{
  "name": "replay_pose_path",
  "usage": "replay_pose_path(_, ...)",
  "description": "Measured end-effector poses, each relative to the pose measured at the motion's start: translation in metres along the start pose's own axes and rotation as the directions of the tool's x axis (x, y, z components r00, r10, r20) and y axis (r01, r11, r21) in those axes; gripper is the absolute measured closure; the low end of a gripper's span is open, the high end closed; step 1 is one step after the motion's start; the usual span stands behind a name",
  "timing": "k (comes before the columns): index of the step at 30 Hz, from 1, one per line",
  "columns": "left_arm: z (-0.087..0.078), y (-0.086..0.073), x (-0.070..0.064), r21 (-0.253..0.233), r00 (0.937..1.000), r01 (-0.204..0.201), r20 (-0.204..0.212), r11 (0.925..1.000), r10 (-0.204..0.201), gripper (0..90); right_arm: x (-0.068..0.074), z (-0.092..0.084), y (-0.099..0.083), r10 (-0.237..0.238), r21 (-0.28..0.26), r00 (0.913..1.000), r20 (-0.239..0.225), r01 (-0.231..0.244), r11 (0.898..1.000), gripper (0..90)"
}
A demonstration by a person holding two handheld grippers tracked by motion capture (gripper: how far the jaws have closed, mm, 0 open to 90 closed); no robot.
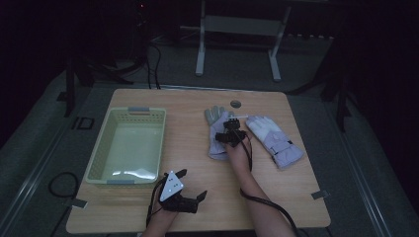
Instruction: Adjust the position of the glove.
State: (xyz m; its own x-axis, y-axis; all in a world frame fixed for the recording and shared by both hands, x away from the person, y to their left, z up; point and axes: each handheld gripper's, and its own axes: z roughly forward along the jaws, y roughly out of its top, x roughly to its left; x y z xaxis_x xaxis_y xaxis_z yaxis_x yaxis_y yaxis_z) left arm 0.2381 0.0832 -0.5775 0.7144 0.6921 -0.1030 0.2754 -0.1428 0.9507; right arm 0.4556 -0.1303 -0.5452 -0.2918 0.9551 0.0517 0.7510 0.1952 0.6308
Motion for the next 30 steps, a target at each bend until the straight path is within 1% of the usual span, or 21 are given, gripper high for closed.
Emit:
replay_pose_path(2, 0.0, 0.0, 0.0, 0.0, 1.0, 0.0, 0.0, 1.0, 0.0, 0.1, 0.001, 0.0, 0.001, -0.003, 0.005, 1.0, 0.001, 0.003, 1.0, 40.3)
replay_pose_path(3, 0.0, 0.0, 0.0, 0.0, 1.0, 0.001, -0.001, 1.0, -0.001, 0.1, 0.002, 0.0, 0.001, 0.003, 0.009, 1.0, 0.004, -0.003, 1.0, 46.0)
replay_pose_path(5, 0.0, 0.0, 0.0, 0.0, 1.0, 0.002, -0.001, 1.0, -0.002, 0.1, 0.002, -0.001, 0.002, 0.012, 0.011, 0.9999, -0.004, -0.012, 1.0, 52.6)
replay_pose_path(8, 0.0, 0.0, 0.0, 0.001, 1.0, 0.002, -0.001, 1.0, -0.002, 0.1, 0.002, -0.003, 0.003, 0.022, 0.014, 0.9997, -0.012, -0.021, 1.0, 65.1)
replay_pose_path(10, 0.0, 0.0, 0.0, 0.001, 1.0, 0.001, -0.001, 1.0, -0.001, 0.1, 0.0, -0.004, 0.004, 0.037, 0.018, 0.999, -0.027, -0.036, 0.999, 72.4)
replay_pose_path(12, 0.0, 0.0, 0.0, 0.001, 1.0, 0.0, -0.002, 1.0, 0.0, 0.1, -0.002, -0.007, 0.004, 0.06, 0.011, 0.9977, -0.03, -0.06, 0.998, 79.6)
replay_pose_path(16, 0.0, 0.0, 0.0, 0.002, 1.0, -0.002, -0.004, 1.0, 0.002, 0.1, -0.007, -0.011, 0.003, 0.079, -0.007, 0.9958, -0.046, -0.08, 0.997, 83.7)
replay_pose_path(18, 0.0, 0.0, 0.0, 0.002, 1.0, -0.001, -0.004, 1.0, 0.001, 0.1, -0.007, -0.012, 0.003, 0.069, -0.01, 0.9966, -0.046, -0.069, 0.998, 85.5)
replay_pose_path(20, 0.0, 0.0, 0.0, 0.002, 1.0, -0.001, -0.004, 1.0, 0.001, 0.1, -0.007, -0.017, 0.003, 0.07, -0.025, 0.9962, -0.052, -0.071, 0.997, 86.5)
replay_pose_path(23, 0.0, 0.0, 0.0, 0.003, 1.0, 0.0, -0.004, 1.0, 0.0, 0.1, -0.006, -0.027, 0.006, 0.052, -0.048, 0.9968, -0.06, -0.055, 0.997, 86.8)
replay_pose_path(24, 0.0, 0.0, 0.0, 0.003, 1.0, 0.0, -0.004, 1.0, 0.0, 0.1, -0.005, -0.033, 0.007, 0.046, -0.065, 0.9973, -0.057, -0.049, 0.997, 86.8)
replay_pose_path(26, 0.0, 0.0, 0.0, 0.003, 1.0, -0.001, -0.004, 1.0, 0.001, 0.1, -0.004, -0.04, 0.009, 0.033, -0.08, 0.9978, -0.058, -0.037, 0.996, 86.8)
replay_pose_path(28, 0.0, 0.0, 0.0, 0.003, 1.0, -0.003, -0.006, 1.0, 0.003, 0.1, -0.003, -0.049, 0.01, 0.026, -0.09, 0.9977, -0.062, -0.032, 0.995, 86.8)
replay_pose_path(30, 0.0, 0.0, 0.0, 0.004, 1.0, -0.003, -0.006, 1.0, 0.003, 0.1, -0.003, -0.058, 0.01, 0.03, -0.101, 0.9969, -0.073, -0.037, 0.994, 86.8)
